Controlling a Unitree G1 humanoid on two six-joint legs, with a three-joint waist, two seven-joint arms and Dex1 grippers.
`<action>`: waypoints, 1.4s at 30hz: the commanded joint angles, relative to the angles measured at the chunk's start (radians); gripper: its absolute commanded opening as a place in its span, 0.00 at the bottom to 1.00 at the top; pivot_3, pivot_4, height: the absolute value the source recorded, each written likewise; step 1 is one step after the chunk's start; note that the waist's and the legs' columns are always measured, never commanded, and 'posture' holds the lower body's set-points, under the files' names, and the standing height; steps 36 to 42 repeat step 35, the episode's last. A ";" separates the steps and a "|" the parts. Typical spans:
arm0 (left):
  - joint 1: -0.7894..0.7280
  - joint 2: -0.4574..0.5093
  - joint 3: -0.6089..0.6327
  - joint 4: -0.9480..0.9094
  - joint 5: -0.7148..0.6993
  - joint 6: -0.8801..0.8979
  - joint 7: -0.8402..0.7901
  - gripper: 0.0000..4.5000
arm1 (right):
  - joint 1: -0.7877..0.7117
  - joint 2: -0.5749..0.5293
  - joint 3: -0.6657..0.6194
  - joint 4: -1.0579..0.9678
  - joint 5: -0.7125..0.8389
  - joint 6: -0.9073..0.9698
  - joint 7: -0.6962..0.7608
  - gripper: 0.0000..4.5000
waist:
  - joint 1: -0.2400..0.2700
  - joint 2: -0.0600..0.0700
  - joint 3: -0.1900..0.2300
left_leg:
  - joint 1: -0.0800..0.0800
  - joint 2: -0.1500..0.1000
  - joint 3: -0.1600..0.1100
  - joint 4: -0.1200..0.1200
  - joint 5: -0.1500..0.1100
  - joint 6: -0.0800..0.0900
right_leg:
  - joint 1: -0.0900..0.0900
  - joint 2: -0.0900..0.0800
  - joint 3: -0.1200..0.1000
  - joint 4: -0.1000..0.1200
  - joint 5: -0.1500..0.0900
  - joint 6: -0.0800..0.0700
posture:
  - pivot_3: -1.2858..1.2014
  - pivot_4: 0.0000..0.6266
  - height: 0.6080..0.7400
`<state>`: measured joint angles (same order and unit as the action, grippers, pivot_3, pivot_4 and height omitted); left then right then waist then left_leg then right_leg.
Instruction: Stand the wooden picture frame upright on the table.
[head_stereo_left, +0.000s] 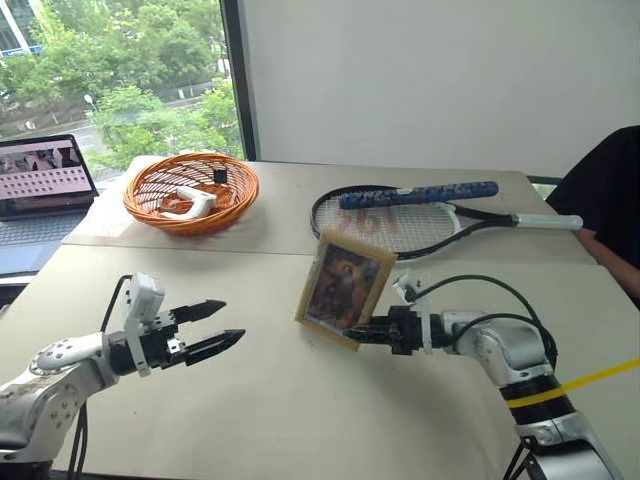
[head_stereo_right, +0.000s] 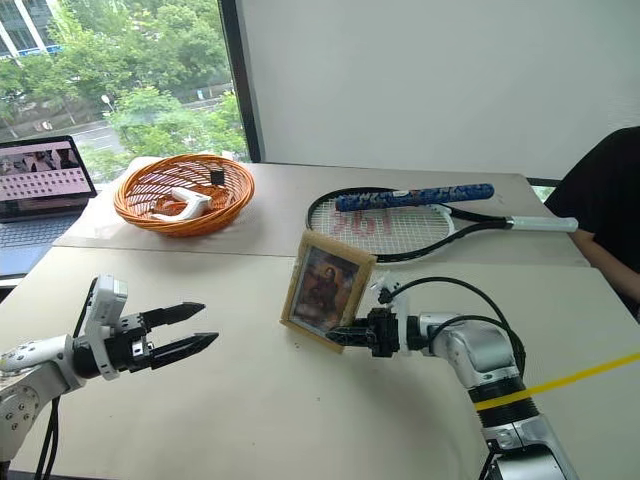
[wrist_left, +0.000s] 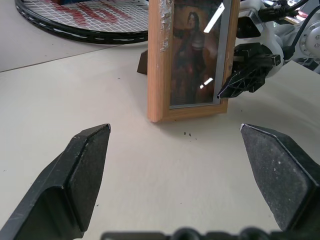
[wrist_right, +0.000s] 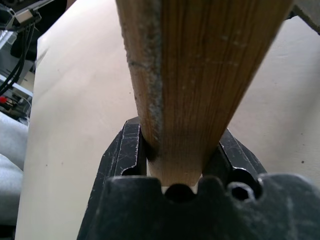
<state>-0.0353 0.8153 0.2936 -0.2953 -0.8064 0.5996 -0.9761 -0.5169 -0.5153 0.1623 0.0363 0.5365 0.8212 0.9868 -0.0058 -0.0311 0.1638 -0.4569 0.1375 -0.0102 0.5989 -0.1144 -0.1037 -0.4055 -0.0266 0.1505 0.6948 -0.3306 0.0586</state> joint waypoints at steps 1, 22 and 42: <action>-0.028 -0.008 -0.003 0.014 0.028 -0.041 -0.019 1.00 | 0.012 0.007 0.004 -0.033 -0.029 -0.036 -0.019 0.27 | -0.005 0.000 0.000 | 0.000 0.000 0.000 0.000 0.000 0.000 | 0.000 0.000 0.000 0.000 0.000 0.000 | 0.52 0.24 0.64; -0.101 -0.127 -0.094 0.130 0.319 -0.220 0.172 1.00 | 0.411 -0.138 -0.366 -0.385 -0.133 -0.438 -0.128 0.98 | 0.004 0.000 0.000 | 0.000 0.000 0.000 0.001 -0.001 0.001 | 0.001 0.000 0.000 0.000 0.000 0.001 | 0.52 0.24 0.64; -0.074 -0.246 -0.170 0.134 0.385 -0.305 0.195 1.00 | 0.612 -0.006 -0.370 -0.492 -0.222 -0.554 -0.339 0.98 | 0.004 0.001 0.000 | 0.000 0.000 0.000 0.008 0.000 0.002 | 0.004 0.000 0.001 0.001 0.002 0.004 | 0.52 0.24 0.64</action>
